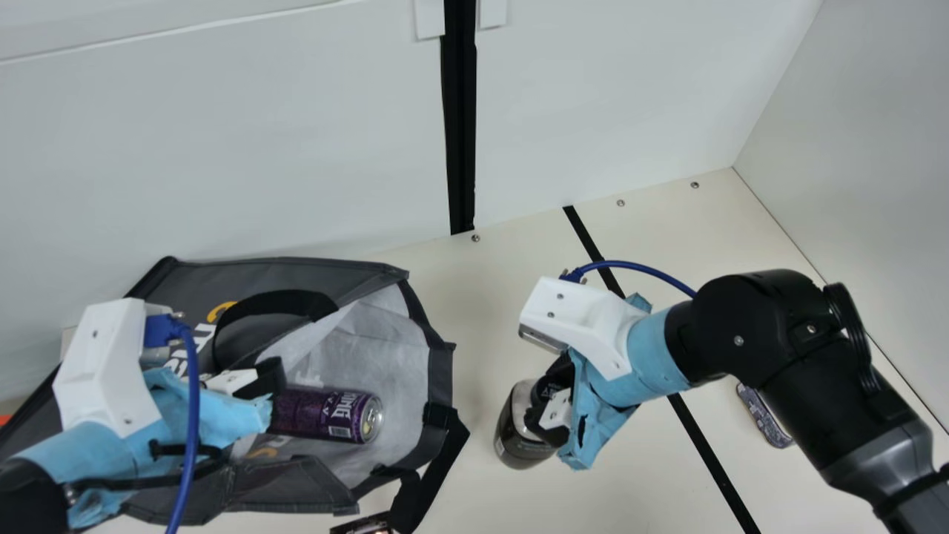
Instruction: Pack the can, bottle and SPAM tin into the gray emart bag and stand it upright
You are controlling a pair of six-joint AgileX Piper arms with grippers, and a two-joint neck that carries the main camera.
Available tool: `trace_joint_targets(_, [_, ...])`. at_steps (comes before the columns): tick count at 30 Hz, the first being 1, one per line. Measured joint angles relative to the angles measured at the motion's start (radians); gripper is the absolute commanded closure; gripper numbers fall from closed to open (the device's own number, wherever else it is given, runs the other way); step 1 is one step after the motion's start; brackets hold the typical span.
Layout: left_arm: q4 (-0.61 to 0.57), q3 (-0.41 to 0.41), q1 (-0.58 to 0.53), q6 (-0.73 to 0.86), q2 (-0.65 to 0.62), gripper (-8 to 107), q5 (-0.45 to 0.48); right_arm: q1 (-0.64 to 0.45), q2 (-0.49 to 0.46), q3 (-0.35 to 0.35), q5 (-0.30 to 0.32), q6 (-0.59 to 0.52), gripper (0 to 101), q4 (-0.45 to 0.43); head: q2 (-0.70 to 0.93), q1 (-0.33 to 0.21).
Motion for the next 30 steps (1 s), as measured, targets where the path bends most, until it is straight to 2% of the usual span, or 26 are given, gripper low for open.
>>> trace_joint_targets(14, [0.000,0.000,0.000,0.000,0.000,107,0.000,-0.032,-0.019,-0.069,0.000,-0.047,101,0.139,0.000,0.000])
trace_joint_targets(30, [0.000,0.000,0.000,0.000,0.000,107,0.000,-0.105,-0.012,-0.124,0.000,-0.124,101,0.382,0.000,0.000])
